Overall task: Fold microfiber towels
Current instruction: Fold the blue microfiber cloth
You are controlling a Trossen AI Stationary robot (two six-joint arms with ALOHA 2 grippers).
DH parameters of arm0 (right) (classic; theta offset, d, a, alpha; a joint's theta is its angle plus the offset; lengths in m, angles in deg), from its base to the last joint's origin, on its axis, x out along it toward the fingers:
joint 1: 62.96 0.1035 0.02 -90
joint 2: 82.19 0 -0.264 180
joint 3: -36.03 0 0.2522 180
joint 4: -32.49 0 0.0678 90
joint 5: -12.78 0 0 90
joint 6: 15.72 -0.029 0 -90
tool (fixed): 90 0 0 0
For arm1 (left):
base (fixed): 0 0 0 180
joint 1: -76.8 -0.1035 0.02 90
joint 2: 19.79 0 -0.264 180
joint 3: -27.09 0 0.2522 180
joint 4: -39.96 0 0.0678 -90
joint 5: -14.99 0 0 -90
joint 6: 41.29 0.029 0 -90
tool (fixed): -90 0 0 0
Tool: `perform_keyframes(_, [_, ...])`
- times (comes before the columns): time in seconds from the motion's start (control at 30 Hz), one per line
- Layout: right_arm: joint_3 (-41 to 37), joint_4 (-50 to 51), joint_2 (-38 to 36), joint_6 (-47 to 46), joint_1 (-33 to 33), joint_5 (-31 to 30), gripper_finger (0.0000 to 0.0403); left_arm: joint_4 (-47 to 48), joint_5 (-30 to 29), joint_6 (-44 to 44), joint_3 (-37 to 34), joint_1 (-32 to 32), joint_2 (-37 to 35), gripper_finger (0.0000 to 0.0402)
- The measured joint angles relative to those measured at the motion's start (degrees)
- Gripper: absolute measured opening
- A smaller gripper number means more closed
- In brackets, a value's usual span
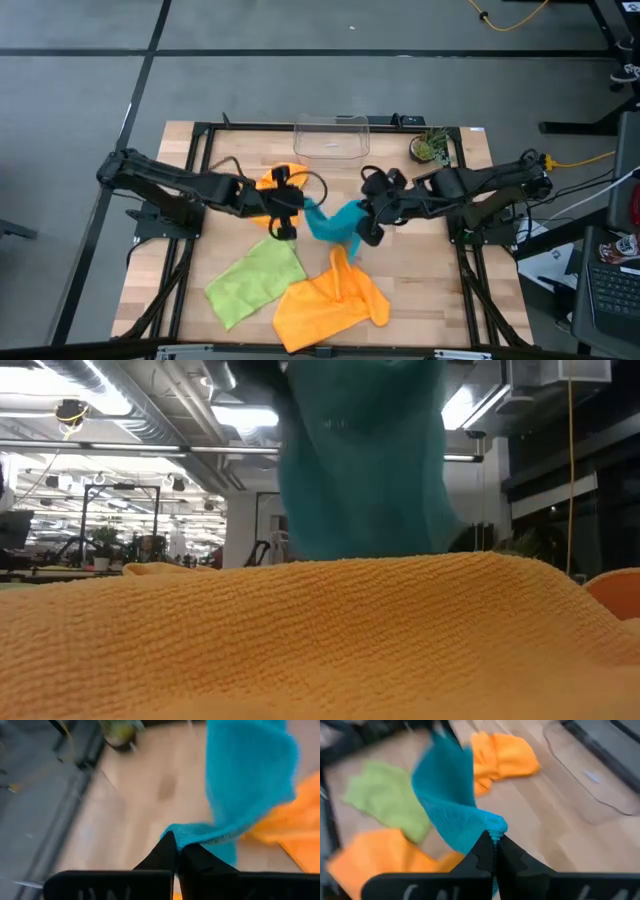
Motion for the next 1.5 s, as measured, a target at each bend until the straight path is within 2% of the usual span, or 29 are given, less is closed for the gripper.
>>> perform_keyframes(0.1, [2.98, 6.08, 0.03, -0.01, 0.00, -0.75, 0.0002, 1.77, -0.74, 3.27, 6.39, -1.58, 0.11, 0.0000])
perform_keyframes(0.17, [4.12, 8.51, 0.00, -1.49, 0.11, -1.56, 0.0002, 3.19, -0.82, 2.13, 8.70, -2.11, 0.14, 0.0000])
perform_keyframes(0.4, [5.48, 10.44, 0.05, -0.63, 0.72, -1.97, 0.0002, 5.71, -0.15, -0.60, 9.54, -2.97, 0.99, 0.0000])
perform_keyframes(0.57, [3.18, 10.52, 0.67, -3.96, 1.92, -1.88, 0.0002, 10.04, 5.77, -8.02, 9.04, -1.56, 4.55, 0.0000])
perform_keyframes(0.7, [1.76, 9.45, 0.92, -8.09, 3.49, 5.04, 0.0002, 11.24, 13.06, -9.62, 9.56, 0.99, 5.49, 0.0000])
perform_keyframes(0.77, [1.95, 9.12, 0.85, -10.49, 4.14, 6.85, 0.0002, 12.54, 13.49, -9.60, 11.66, 1.75, 5.49, 0.0000])
perform_keyframes(0.9, [4.20, 10.18, 0.64, -8.67, 4.39, 1.47, 0.0002, 17.23, 9.82, -4.02, 18.04, -0.13, 5.47, 0.0000])
perform_keyframes(1.03, [5.33, 12.71, 0.51, -6.49, 2.80, -4.56, 0.0002, 16.85, 16.03, -3.88, 21.50, -4.09, 5.16, 0.0000])
perform_keyframes(1.17, [1.15, 15.85, 1.70, -6.06, -0.22, -7.65, 0.0002, 16.43, 20.81, -3.92, 16.14, -9.17, 7.11, 0.0000])
perform_keyframes(1.3, [-7.80, 15.20, 1.93, -6.39, -5.02, -10.94, 0.0002, 11.98, 20.45, -1.02, 10.36, -14.72, 12.90, 0.0000])
perform_keyframes(1.37, [-11.43, 15.49, 1.93, -7.22, -7.57, -11.84, 0.0002, 7.94, 19.10, 0.86, 10.21, -17.09, 15.38, 0.0000])
perform_keyframes(1.5, [-16.47, 15.35, 1.93, -7.27, -11.44, -14.77, 0.0002, 0.71, 11.96, 5.14, 10.22, -19.68, 18.73, 0.0000])
